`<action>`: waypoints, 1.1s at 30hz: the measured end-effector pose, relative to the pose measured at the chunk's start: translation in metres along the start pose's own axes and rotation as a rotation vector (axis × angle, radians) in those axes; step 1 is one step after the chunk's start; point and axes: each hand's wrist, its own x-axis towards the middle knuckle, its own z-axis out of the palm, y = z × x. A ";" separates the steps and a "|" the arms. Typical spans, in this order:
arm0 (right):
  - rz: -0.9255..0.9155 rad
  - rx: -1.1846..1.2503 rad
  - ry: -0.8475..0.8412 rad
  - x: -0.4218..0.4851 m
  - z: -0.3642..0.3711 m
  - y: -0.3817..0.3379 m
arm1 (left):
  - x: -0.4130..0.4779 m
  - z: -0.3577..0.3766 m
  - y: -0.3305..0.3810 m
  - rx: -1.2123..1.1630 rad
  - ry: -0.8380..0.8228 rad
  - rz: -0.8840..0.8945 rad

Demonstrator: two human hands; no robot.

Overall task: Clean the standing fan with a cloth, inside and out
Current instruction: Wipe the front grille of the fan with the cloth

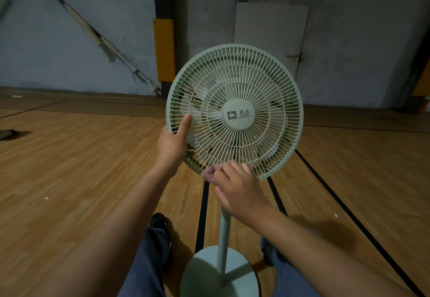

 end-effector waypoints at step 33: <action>-0.100 -0.032 0.005 0.038 0.006 -0.021 | -0.007 -0.007 0.002 -0.035 -0.123 0.024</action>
